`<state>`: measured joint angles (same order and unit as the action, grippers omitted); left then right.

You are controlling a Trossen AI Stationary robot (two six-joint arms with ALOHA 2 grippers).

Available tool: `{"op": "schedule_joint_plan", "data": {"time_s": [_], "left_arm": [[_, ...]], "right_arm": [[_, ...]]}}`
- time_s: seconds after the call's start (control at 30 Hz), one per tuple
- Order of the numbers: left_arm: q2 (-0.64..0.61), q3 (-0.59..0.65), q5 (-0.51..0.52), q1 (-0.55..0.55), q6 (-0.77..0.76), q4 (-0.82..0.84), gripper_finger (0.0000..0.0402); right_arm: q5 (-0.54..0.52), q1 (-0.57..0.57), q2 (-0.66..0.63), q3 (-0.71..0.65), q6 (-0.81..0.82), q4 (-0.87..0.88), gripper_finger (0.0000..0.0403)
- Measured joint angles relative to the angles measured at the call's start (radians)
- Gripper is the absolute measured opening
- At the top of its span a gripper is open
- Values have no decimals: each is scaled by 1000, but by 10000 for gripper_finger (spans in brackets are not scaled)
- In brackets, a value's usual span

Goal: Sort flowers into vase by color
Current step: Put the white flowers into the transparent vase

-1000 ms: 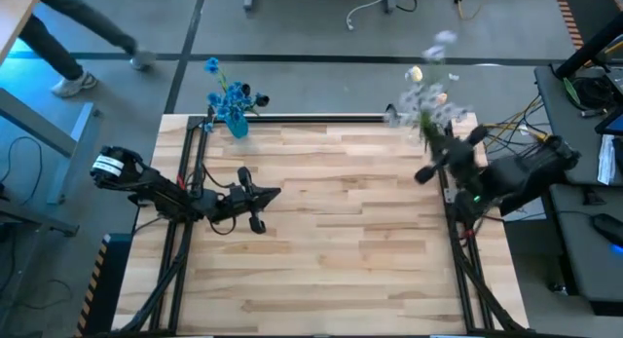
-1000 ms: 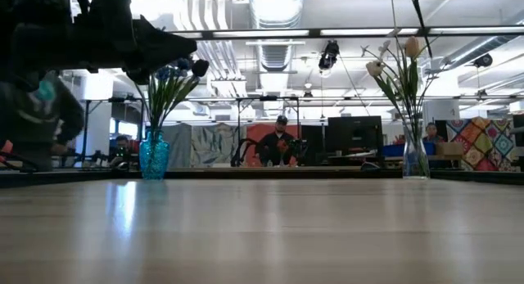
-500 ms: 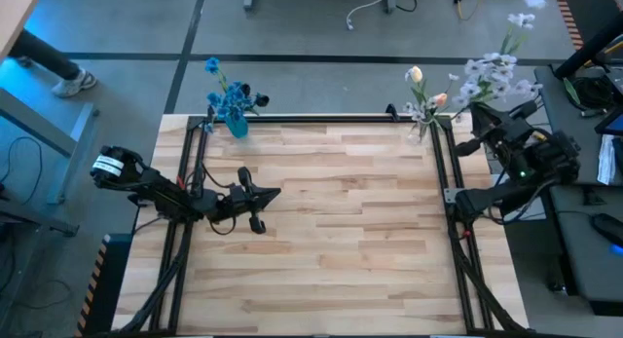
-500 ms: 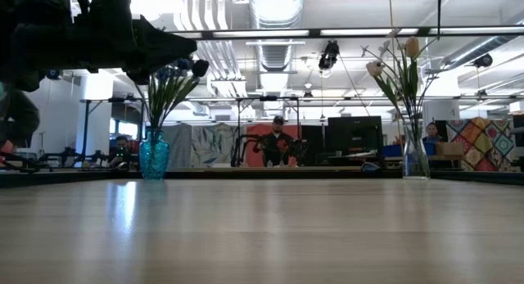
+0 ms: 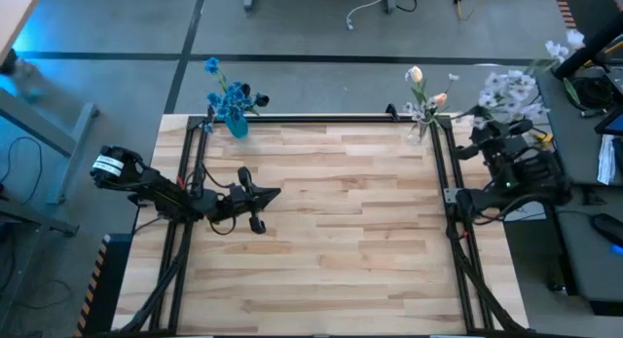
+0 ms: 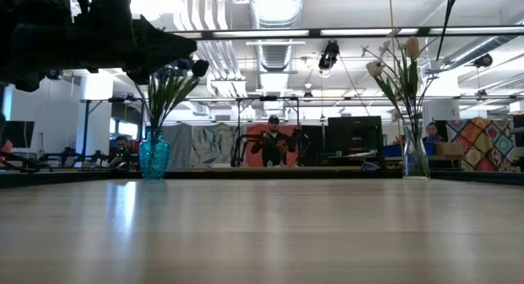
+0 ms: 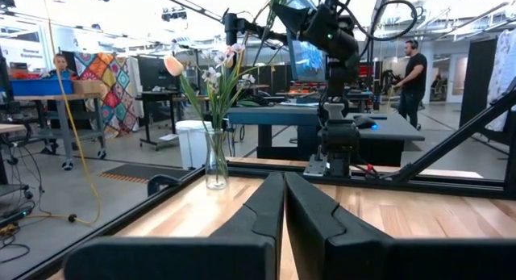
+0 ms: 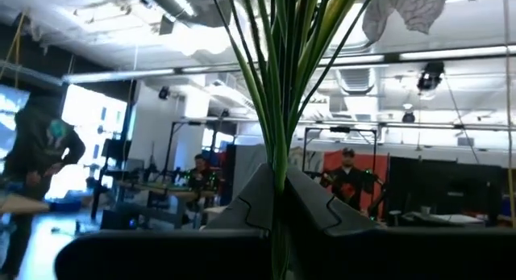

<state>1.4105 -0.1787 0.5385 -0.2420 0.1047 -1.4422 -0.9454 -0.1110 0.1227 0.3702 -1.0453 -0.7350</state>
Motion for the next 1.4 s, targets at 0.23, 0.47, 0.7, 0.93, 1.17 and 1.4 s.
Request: {"op": "schedule_joint_plan", "data": {"time_s": [0.23, 0.47, 0.7, 0.93, 1.17, 1.4], "left_arm": [[0, 0, 0, 0, 15, 0, 0], [0, 0, 0, 0, 29, -2, 0], [0, 0, -27, 0, 29, -2, 0], [0, 0, -36, 0, 29, -1, 0], [0, 0, -36, 0, 29, -1, 0], [0, 0, -37, 0, 29, 0, 0]], "right_arm": [[19, 42, -7, -60, 73, -14, 9], [66, 46, 4, -63, 187, 111, 9], [171, 46, 13, -5, 425, 446, 9], [427, 47, 118, 37, 594, 574, 9], [612, 59, 340, 82, 675, 573, 9], [681, 236, 539, 176, 660, 555, 9]]}}
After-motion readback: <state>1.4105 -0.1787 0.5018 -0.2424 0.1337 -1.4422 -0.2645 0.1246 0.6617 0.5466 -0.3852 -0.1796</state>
